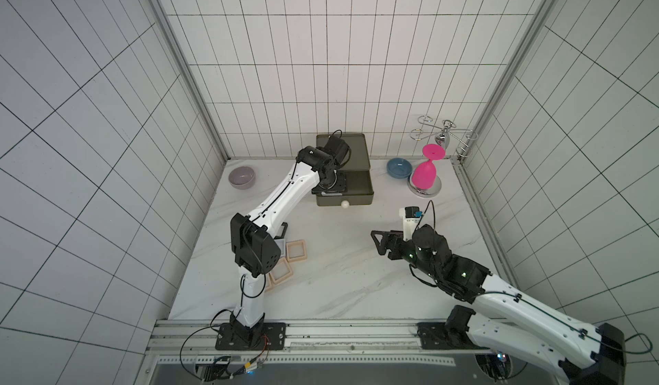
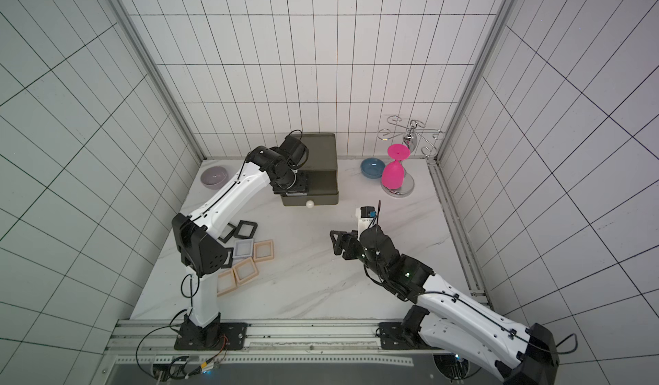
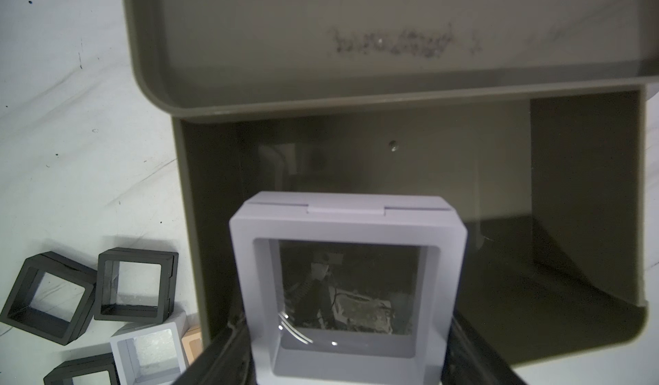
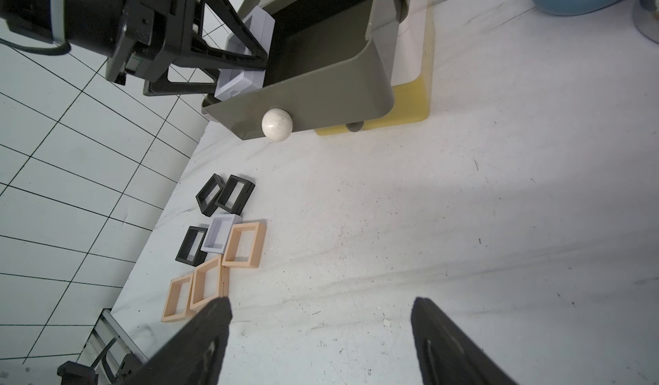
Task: Place the brooch boxes into the drawer by color
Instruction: Place the brooch box in the drawer, then pick up the brooch box from the center of the board.
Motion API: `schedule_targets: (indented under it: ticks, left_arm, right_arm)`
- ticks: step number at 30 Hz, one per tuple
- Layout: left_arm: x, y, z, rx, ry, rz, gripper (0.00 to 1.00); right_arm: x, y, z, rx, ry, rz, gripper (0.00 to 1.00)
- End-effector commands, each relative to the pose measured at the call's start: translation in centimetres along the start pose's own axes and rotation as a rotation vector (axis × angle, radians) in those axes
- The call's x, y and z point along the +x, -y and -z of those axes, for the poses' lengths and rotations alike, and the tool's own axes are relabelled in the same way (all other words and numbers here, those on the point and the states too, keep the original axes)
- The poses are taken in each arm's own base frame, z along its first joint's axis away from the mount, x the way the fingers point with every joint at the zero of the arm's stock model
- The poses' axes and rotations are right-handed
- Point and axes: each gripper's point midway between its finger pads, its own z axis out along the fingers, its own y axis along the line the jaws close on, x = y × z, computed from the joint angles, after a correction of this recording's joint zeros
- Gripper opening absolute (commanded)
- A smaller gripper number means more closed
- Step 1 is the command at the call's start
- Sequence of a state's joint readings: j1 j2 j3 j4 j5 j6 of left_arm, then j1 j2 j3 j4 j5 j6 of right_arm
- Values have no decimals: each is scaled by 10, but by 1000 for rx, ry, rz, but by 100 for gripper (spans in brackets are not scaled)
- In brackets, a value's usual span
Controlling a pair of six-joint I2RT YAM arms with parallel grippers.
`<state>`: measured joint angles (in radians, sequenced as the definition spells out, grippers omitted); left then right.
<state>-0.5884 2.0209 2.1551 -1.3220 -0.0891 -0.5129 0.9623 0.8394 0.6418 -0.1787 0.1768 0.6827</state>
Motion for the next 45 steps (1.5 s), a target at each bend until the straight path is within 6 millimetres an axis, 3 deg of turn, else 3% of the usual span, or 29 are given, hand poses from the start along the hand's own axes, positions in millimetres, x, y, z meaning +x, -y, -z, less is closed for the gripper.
schedule_targets:
  ticks: [1, 17, 20, 23, 26, 28, 30, 33, 35, 39, 45]
  left_arm:
    - [-10, 4, 0, -5, 35, -4, 71]
    - [-26, 12, 14, 38, 105, -41, 87]
    - [-35, 12, 32, 56, 152, -32, 88]
    - [-47, 8, 71, 101, 225, -22, 88]
    - [-45, -17, 114, 89, 275, -16, 88]
    - [-35, -50, 129, 28, 281, 7, 88]
    - [-20, -98, 134, -40, 269, 73, 89]
    - [7, -167, 121, -77, 225, 196, 89]
    - [29, -196, 102, -86, 161, 213, 90]
    - [68, -219, 62, -169, 6, 126, 92]
    - [93, -240, 9, -270, -173, 118, 94]
  right_arm:
    - [7, 11, 0, 37, -8, 25, 84]
    - [-2, 4, 1, 41, -21, 87, 84]
    - [-9, -1, 2, 41, -17, 111, 84]
    - [-16, -8, 3, 22, -6, 136, 85]
    - [-23, -14, 4, 18, -10, 197, 85]
    - [-28, -15, 6, 29, -6, 230, 85]
    - [-32, -20, 9, 13, 0, 260, 86]
    - [-31, -26, 9, -14, -13, 275, 86]
    - [-27, -29, 6, -37, -27, 268, 86]
    - [-17, -29, -2, -62, -32, 222, 86]
    - [-9, -25, -9, -60, -40, 180, 87]
